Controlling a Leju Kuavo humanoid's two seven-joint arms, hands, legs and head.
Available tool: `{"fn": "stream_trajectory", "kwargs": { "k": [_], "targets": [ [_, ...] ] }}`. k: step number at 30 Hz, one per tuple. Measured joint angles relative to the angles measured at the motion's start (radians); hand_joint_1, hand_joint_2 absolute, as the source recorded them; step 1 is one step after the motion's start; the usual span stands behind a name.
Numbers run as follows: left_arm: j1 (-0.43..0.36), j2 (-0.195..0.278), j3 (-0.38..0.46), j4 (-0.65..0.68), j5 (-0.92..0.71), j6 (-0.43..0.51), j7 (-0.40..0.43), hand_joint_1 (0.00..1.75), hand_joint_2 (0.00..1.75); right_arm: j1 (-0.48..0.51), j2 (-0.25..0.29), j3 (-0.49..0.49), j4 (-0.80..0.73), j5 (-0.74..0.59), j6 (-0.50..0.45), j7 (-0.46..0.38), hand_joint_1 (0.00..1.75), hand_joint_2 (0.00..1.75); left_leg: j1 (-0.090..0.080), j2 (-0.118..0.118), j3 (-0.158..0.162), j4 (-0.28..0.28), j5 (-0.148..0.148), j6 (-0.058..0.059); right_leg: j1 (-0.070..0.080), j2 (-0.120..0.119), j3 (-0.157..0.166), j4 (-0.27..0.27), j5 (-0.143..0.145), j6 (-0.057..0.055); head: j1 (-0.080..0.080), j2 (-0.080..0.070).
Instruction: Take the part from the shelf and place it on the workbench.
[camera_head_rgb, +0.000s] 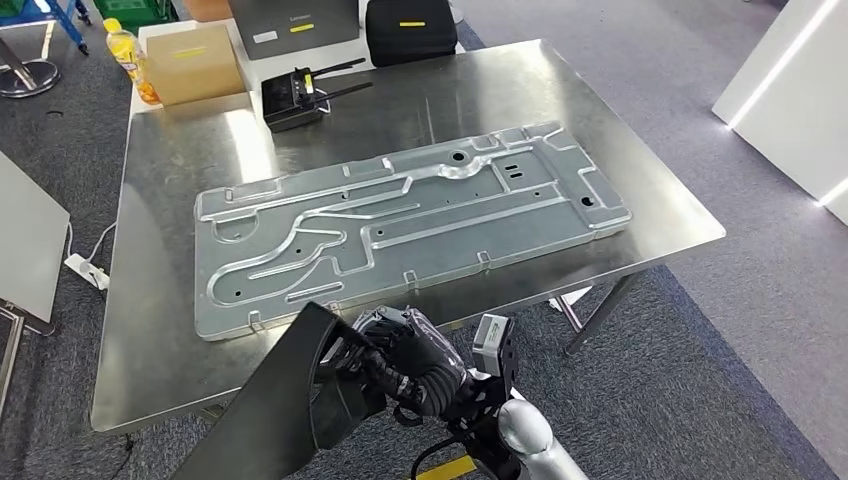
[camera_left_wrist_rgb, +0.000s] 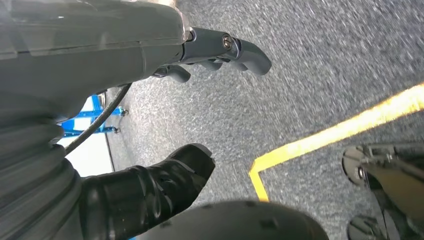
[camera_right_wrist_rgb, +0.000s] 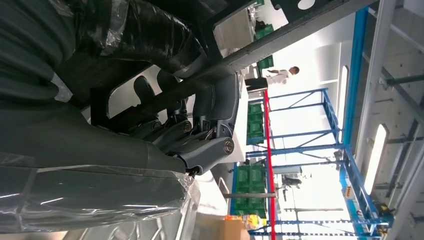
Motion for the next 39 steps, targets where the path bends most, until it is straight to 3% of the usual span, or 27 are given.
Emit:
{"fn": "stream_trajectory", "kwargs": {
  "k": [1, 3, 5, 6, 7, 8, 10, 12, 14, 17, 20, 21, 22, 23, 24, 26, 28, 31, 33, 36, 37, 38, 39],
  "targets": [
    [0.000, 0.000, 0.000, 0.000, 0.000, 0.000, 0.000, 0.00, 1.75, -0.001, 0.000, 0.000, 0.000, 0.000, 0.000, 0.000, 1.75, 1.75, 0.001, -0.008, 0.001, -0.003, 0.002, 0.006, -0.002, 0.008, 0.000, 0.006, -0.006, 0.006, 0.000, 0.000],
    [-0.001, 0.001, 0.000, 0.000, 0.000, 0.000, 0.000, 0.00, 1.75, -0.002, 0.001, 0.000, 0.000, -0.002, -0.001, 0.000, 1.75, 1.75, 0.004, -0.022, 0.005, -0.008, 0.007, 0.020, -0.008, 0.049, -0.026, 0.069, -0.048, 0.013, 0.001, 0.000],
    [-0.002, 0.000, 0.000, 0.000, 0.000, 0.000, 0.000, 0.00, 1.75, -0.002, 0.000, 0.000, 0.005, -0.014, -0.003, 0.007, 1.75, 1.75, 0.002, -0.033, 0.004, -0.008, 0.007, 0.027, -0.008, 0.089, -0.090, 0.202, -0.110, 0.014, 0.001, 0.000],
    [-0.002, 0.000, 0.000, 0.000, 0.001, 0.000, 0.000, 0.00, 1.75, -0.002, 0.000, 0.000, 0.009, -0.022, -0.003, 0.012, 1.75, 1.75, 0.000, -0.040, 0.004, -0.007, 0.007, 0.029, -0.007, 0.097, -0.121, 0.259, -0.127, 0.014, 0.001, 0.000],
    [-0.002, 0.000, 0.000, 0.000, 0.001, 0.000, 0.000, 0.00, 1.75, -0.002, -0.001, -0.001, 0.014, -0.031, -0.004, 0.018, 1.75, 1.75, -0.002, -0.047, 0.004, -0.006, 0.006, 0.030, -0.006, 0.100, -0.139, 0.285, -0.125, 0.012, 0.001, 0.000],
    [-0.002, 0.000, 0.000, 0.000, 0.001, 0.000, 0.000, 0.00, 1.75, -0.003, -0.001, -0.001, 0.020, -0.038, -0.005, 0.024, 1.75, 1.75, -0.003, -0.053, 0.004, -0.005, 0.005, 0.030, -0.005, 0.101, -0.137, 0.270, -0.103, 0.009, 0.001, 0.000],
    [-0.002, 0.000, -0.001, 0.000, 0.002, 0.000, 0.000, 0.00, 1.75, -0.009, -0.001, -0.002, 0.031, -0.045, -0.007, 0.031, 1.75, 1.75, -0.005, -0.065, 0.007, -0.003, 0.003, 0.029, -0.003, 0.106, -0.086, 0.146, -0.031, -0.003, 0.001, 0.000],
    [-0.002, -0.001, -0.001, 0.000, 0.002, -0.001, 0.000, 0.00, 1.75, -0.017, -0.001, -0.005, 0.041, -0.047, -0.010, 0.035, 1.75, 1.75, -0.008, -0.072, 0.006, -0.002, 0.002, 0.023, 0.003, 0.111, -0.037, 0.033, 0.012, -0.013, 0.001, 0.000],
    [-0.001, -0.002, -0.001, 0.000, 0.002, -0.001, 0.000, 0.00, 1.75, -0.023, 0.000, -0.007, 0.049, -0.053, -0.012, 0.041, 1.75, 1.75, -0.009, -0.074, 0.005, -0.003, 0.001, 0.013, 0.009, 0.112, -0.028, 0.008, 0.015, -0.018, 0.001, 0.000],
    [-0.001, 0.000, -0.002, 0.000, 0.004, -0.001, 0.000, 0.00, 1.75, -0.040, 0.003, -0.009, 0.068, -0.074, -0.014, 0.068, 1.75, 1.75, -0.008, -0.066, -0.001, 0.015, -0.016, -0.003, 0.001, 0.107, -0.018, -0.010, 0.025, -0.032, 0.000, 0.000],
    [-0.002, 0.000, -0.004, 0.000, 0.004, -0.001, 0.000, 0.00, 1.75, -0.078, 0.006, -0.009, 0.104, -0.083, -0.017, 0.092, 1.75, 1.75, -0.004, -0.046, -0.076, 0.176, -0.102, -0.014, -0.002, 0.097, -0.012, -0.018, 0.030, -0.042, -0.001, 0.000],
    [-0.002, 0.000, -0.004, 0.000, 0.004, -0.002, 0.000, 0.00, 1.75, -0.095, 0.006, -0.009, 0.119, -0.080, -0.019, 0.099, 1.75, 1.75, -0.002, -0.043, -0.106, 0.237, -0.124, -0.019, -0.002, 0.094, -0.013, -0.018, 0.030, -0.042, -0.001, 0.000],
    [-0.002, 0.000, -0.005, 0.000, 0.004, -0.002, 0.000, 0.00, 1.75, -0.114, 0.006, -0.009, 0.134, -0.075, -0.021, 0.105, 1.75, 1.75, 0.000, -0.041, -0.123, 0.269, -0.128, -0.022, -0.002, 0.092, -0.013, -0.017, 0.029, -0.042, -0.001, 0.000],
    [-0.002, 0.000, -0.006, 0.000, 0.004, -0.002, 0.001, 0.00, 1.75, -0.135, 0.007, -0.009, 0.149, -0.070, -0.025, 0.110, 1.75, 1.75, 0.002, -0.039, -0.123, 0.266, -0.113, -0.025, -0.003, 0.090, -0.013, -0.015, 0.028, -0.041, -0.001, 0.000],
    [-0.003, 0.001, -0.006, 0.000, 0.004, -0.003, 0.002, 0.00, 1.75, -0.161, 0.008, -0.009, 0.162, -0.066, -0.031, 0.116, 1.75, 1.75, 0.005, -0.036, -0.102, 0.221, -0.081, -0.027, -0.004, 0.090, -0.013, -0.012, 0.027, -0.038, -0.001, 0.000],
    [-0.005, 0.002, -0.009, 0.000, 0.004, -0.003, 0.004, 0.00, 1.75, -0.219, 0.012, -0.011, 0.189, -0.065, -0.047, 0.131, 1.75, 1.75, 0.006, -0.027, -0.035, 0.085, -0.020, -0.028, -0.004, 0.089, -0.015, -0.001, 0.020, -0.029, -0.001, 0.000],
    [-0.009, 0.002, -0.013, 0.000, 0.002, -0.005, 0.005, 0.00, 1.75, -0.287, 0.019, -0.018, 0.219, -0.080, -0.062, 0.155, 1.75, 1.75, 0.004, -0.024, -0.003, 0.013, 0.000, -0.019, 0.000, 0.089, -0.021, 0.009, 0.015, -0.018, 0.000, 0.000],
    [-0.015, 0.002, -0.024, 0.000, -0.001, -0.009, 0.008, 0.00, 1.75, -0.410, 0.032, -0.044, 0.284, -0.142, -0.081, 0.201, 1.75, 1.75, 0.001, -0.030, -0.007, 0.008, 0.003, 0.003, -0.001, 0.088, -0.027, 0.013, 0.014, -0.001, 0.000, 0.000],
    [-0.019, 0.002, -0.029, 0.000, -0.003, -0.011, 0.012, 0.00, 1.75, -0.500, 0.039, -0.075, 0.337, -0.195, -0.096, 0.228, 1.75, 1.75, 0.002, -0.031, -0.008, 0.004, 0.009, 0.017, -0.005, 0.090, -0.047, 0.056, -0.013, 0.008, 0.000, 0.000],
    [-0.024, 0.002, -0.035, 0.000, -0.005, -0.016, 0.018, 0.00, 1.75, -0.614, 0.044, -0.124, 0.420, -0.240, -0.118, 0.253, 1.75, 1.75, 0.001, -0.035, -0.010, 0.003, 0.011, 0.027, -0.005, 0.097, -0.135, 0.239, -0.099, 0.014, 0.001, 0.000],
    [-0.025, 0.002, -0.037, 0.000, -0.006, -0.017, 0.020, 0.00, 1.75, -0.641, 0.044, -0.133, 0.445, -0.243, -0.124, 0.257, 1.75, 1.75, 0.000, -0.037, -0.010, 0.003, 0.011, 0.027, -0.005, 0.099, -0.160, 0.286, -0.110, 0.014, 0.001, 0.000],
    [-0.026, 0.002, -0.039, 0.000, -0.006, -0.019, 0.022, 0.00, 1.75, -0.666, 0.045, -0.140, 0.468, -0.244, -0.133, 0.259, 1.75, 1.75, -0.001, -0.039, -0.010, 0.004, 0.011, 0.027, -0.005, 0.099, -0.169, 0.297, -0.101, 0.012, 0.001, 0.000],
    [-0.027, 0.002, -0.043, 0.000, -0.007, -0.021, 0.023, 0.00, 1.75, -0.690, 0.045, -0.146, 0.492, -0.244, -0.143, 0.261, 1.75, 1.75, -0.002, -0.041, -0.009, 0.004, 0.011, 0.027, -0.004, 0.100, -0.158, 0.266, -0.072, 0.009, 0.001, 0.000]
  ]
}}
